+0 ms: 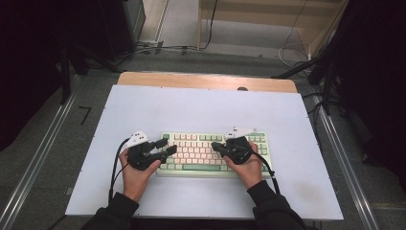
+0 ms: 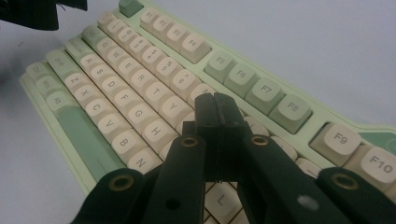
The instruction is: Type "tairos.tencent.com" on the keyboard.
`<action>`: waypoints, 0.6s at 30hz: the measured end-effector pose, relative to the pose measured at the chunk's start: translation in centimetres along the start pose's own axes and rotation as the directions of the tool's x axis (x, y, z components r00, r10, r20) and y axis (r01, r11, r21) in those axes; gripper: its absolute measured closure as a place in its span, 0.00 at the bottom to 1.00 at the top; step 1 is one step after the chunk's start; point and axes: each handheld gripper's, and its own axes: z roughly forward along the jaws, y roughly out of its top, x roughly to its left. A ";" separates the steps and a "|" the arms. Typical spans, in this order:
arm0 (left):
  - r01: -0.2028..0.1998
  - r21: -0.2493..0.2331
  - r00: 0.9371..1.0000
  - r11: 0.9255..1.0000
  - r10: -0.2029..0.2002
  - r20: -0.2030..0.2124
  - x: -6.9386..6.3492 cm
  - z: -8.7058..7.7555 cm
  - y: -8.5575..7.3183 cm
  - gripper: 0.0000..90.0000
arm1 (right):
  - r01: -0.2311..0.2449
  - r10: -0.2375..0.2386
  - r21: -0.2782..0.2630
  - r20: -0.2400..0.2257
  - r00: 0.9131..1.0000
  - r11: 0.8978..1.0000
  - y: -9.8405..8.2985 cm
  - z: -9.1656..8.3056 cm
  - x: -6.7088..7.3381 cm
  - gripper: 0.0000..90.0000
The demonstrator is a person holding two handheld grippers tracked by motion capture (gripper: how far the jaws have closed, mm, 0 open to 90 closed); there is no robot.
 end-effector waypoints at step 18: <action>0.003 0.001 1.000 1.000 -0.003 -0.003 0.1 0.0 0.0 0.52 | 0.020 -0.022 0.043 0.030 0.999 0.999 -0.3 1.0 0.3 0.97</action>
